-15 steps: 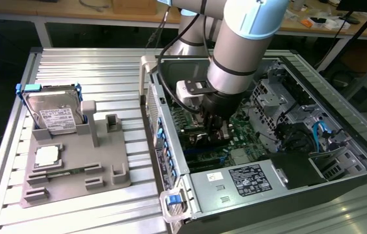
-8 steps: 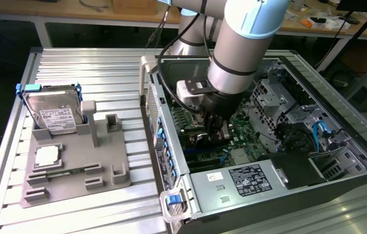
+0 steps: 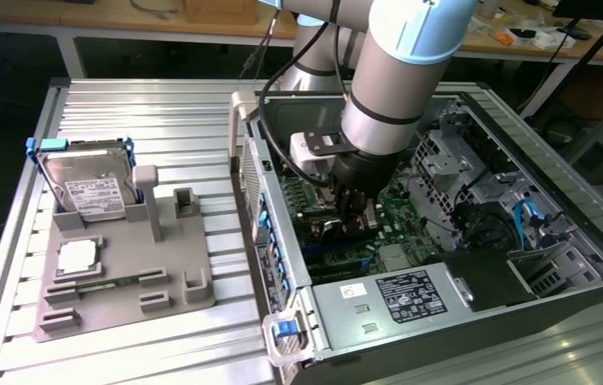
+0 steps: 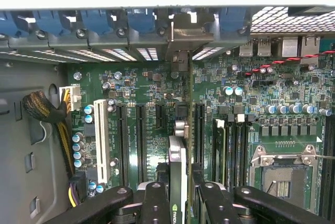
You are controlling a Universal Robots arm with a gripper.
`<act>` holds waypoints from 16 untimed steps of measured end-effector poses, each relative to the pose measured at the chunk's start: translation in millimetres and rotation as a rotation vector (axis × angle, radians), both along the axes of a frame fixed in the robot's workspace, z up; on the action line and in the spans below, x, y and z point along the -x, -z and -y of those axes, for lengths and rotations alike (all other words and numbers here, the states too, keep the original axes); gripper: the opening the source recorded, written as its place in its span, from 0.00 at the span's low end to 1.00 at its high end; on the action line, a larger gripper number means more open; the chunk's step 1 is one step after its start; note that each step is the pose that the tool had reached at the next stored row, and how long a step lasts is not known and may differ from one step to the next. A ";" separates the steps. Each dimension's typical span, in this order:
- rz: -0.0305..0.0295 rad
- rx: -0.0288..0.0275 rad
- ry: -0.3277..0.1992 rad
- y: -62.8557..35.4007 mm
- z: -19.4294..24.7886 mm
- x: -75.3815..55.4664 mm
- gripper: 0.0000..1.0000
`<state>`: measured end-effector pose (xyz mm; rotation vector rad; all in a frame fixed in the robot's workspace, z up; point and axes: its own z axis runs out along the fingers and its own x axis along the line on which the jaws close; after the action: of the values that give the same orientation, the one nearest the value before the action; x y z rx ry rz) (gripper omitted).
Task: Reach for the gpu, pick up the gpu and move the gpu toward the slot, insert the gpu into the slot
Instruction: 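Insert the gpu into the slot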
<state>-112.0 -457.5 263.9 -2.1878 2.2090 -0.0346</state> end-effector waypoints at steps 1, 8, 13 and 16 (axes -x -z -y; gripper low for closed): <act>0.0000 0.0000 0.000 0.0 -0.3 0.0 0.27; 0.0000 0.0000 0.000 0.0 -0.3 0.1 0.27; -0.0001 0.0002 0.000 2.1 -0.1 0.1 0.27; 0.0000 0.0001 0.000 2.7 -0.1 0.1 0.27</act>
<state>-112.1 -457.4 261.1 -2.1878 2.2091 -0.0347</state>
